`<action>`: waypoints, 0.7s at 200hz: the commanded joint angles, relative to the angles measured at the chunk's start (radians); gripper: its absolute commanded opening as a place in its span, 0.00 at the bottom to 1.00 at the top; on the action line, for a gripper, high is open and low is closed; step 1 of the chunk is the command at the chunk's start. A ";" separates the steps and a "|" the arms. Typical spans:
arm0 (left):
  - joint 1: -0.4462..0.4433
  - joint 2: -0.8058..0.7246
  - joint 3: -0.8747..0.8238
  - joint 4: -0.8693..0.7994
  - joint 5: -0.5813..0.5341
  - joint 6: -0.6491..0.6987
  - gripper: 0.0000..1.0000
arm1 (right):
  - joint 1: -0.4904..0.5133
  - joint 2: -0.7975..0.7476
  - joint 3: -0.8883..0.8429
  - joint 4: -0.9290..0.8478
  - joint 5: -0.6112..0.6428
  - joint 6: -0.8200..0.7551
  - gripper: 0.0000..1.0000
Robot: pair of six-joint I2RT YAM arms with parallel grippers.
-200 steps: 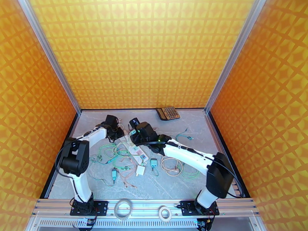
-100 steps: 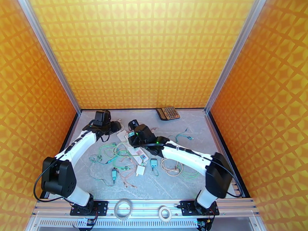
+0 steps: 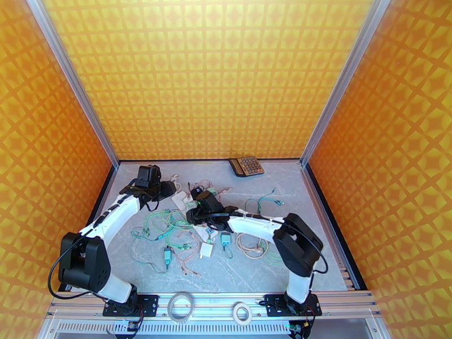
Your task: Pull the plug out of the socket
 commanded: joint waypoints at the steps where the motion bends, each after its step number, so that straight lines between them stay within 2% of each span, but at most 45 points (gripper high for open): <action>1: 0.006 -0.020 -0.011 -0.010 -0.016 0.001 0.42 | 0.027 0.042 0.005 0.060 -0.066 0.058 0.30; 90: 0.006 -0.002 -0.011 0.001 -0.015 -0.009 0.42 | 0.176 0.081 0.029 0.059 -0.045 0.066 0.32; 140: 0.006 -0.003 -0.017 0.002 -0.016 -0.010 0.42 | 0.254 0.156 0.147 -0.034 -0.009 -0.002 0.34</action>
